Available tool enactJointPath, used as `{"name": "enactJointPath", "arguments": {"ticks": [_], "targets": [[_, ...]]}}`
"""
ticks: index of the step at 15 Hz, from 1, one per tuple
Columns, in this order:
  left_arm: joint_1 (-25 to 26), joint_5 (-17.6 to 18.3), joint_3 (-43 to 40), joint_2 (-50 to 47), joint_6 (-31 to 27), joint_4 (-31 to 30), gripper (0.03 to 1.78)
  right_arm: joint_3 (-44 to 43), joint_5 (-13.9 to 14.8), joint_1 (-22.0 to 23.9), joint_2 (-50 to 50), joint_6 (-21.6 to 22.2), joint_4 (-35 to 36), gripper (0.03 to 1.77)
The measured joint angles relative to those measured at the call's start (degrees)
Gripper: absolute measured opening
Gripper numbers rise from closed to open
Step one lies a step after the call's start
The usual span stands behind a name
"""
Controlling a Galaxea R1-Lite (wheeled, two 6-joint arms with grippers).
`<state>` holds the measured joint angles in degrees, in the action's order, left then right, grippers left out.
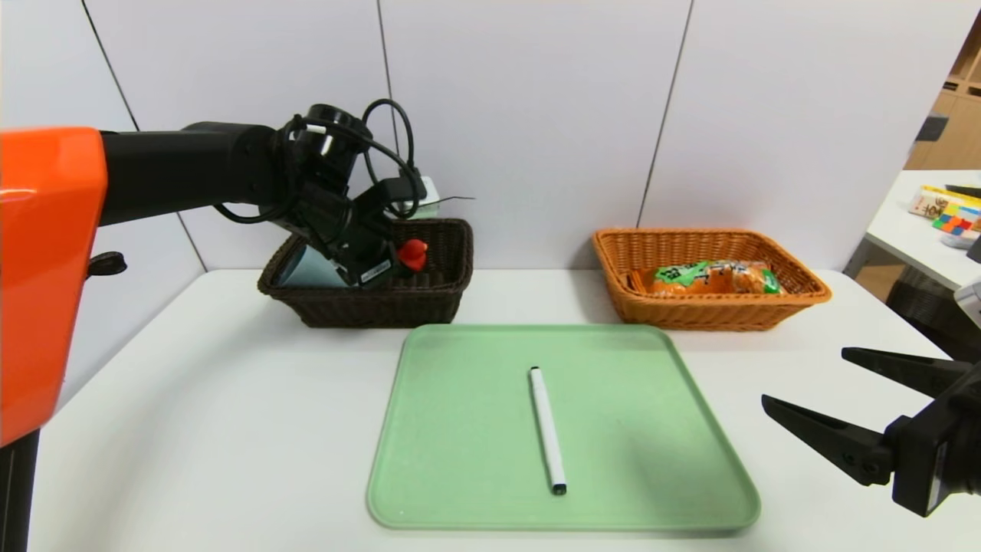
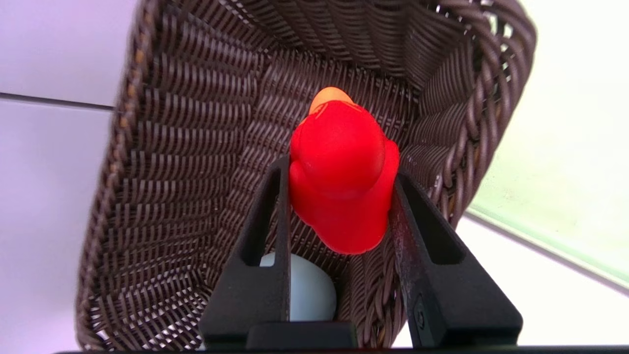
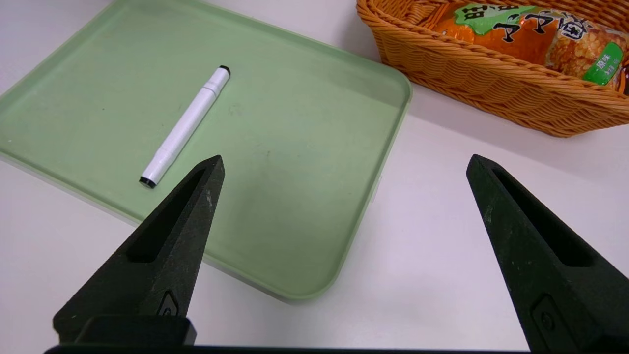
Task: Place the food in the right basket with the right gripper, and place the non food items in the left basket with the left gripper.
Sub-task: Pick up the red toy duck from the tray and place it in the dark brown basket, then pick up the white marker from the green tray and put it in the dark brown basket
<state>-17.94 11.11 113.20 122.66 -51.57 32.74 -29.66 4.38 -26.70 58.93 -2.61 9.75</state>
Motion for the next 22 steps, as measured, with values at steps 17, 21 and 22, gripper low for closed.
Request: {"name": "enactJointPath", "arguments": {"ticks": [17, 21, 22], "targets": [[2.0, -1.6, 0.0, 2.4, -1.6, -3.0, 1.26, 0.3, 0.1, -1.1, 0.5, 0.1, 0.0, 1.7], [1.9, -1.5, 0.2, 0.2, -1.5, -4.5, 1.44, 0.9, 0.2, -1.9, 0.2, 0.2, 0.0, 1.7], [1.9, -1.4, 0.3, -0.4, -1.4, -4.6, 1.47, 1.0, 0.4, -2.2, 0.0, 0.2, 0.0, 1.7]]}}
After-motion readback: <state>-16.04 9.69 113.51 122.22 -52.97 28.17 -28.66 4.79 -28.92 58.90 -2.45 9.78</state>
